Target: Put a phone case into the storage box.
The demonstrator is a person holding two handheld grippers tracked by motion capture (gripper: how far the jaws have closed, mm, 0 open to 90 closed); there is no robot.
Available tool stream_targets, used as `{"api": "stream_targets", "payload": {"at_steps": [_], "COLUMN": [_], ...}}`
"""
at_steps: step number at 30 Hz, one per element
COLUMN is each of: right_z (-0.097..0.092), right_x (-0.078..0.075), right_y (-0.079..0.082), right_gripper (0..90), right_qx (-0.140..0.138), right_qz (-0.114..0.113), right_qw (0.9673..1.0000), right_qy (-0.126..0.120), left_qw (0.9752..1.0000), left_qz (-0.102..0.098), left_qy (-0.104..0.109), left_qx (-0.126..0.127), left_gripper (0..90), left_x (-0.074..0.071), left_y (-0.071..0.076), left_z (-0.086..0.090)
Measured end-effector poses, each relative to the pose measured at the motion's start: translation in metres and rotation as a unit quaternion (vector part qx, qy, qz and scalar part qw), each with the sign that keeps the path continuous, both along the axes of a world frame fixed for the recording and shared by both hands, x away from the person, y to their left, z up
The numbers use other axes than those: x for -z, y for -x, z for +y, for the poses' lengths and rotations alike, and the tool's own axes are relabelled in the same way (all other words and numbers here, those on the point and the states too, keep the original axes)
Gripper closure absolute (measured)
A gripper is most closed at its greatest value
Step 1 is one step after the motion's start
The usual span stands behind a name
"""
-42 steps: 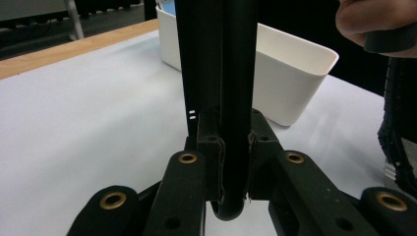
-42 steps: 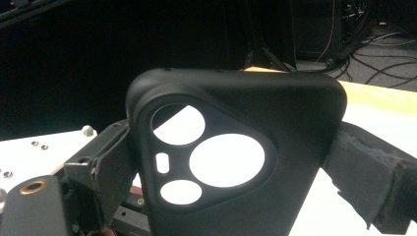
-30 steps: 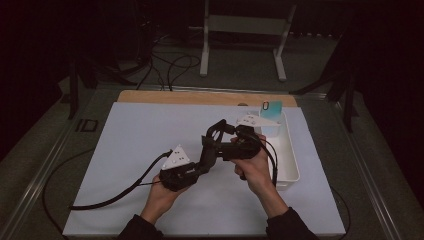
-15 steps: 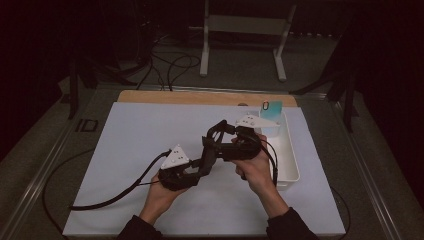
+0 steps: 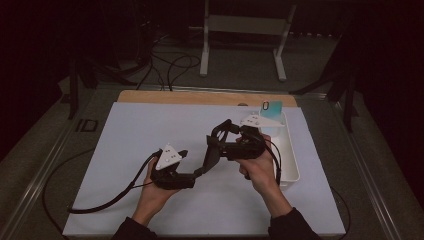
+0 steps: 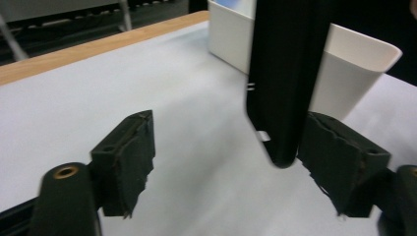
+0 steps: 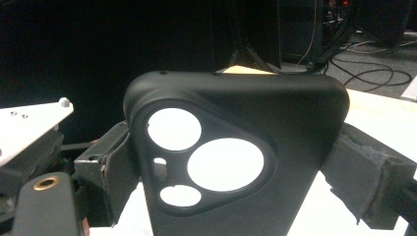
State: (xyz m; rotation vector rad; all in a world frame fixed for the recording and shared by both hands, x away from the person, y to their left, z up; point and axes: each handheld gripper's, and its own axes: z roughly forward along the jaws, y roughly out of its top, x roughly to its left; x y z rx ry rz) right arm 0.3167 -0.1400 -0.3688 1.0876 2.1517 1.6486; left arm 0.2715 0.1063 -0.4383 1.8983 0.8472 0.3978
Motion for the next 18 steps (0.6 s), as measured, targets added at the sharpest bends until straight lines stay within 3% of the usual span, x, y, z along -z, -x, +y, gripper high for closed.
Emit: {"api": "stream_targets", "payload": {"at_steps": [7, 13, 18], "right_z": [-0.002, -0.004, -0.007], "right_x": [-0.001, -0.001, -0.003], "right_y": [0.000, -0.001, -0.001], "right_gripper": [14.3, 14.3, 14.2], "right_qx": [0.003, 0.004, 0.007], "right_qz": [-0.001, -0.002, -0.005], "right_qw": [1.0000, 1.0000, 0.9999], "right_qy": [0.001, 0.003, 0.006], "left_qw": [0.9995, 0.9989, 0.9974], "left_qz": [0.003, 0.006, 0.006], "left_qy": [-0.002, 0.006, 0.008], "left_qx": [-0.030, -0.047, -0.071], "left_gripper": [13.9, 1.9, 0.0], "left_x": [0.002, 0.006, 0.011], "left_y": [-0.001, 0.000, 0.001], "left_z": [0.015, 0.029, 0.044]}}
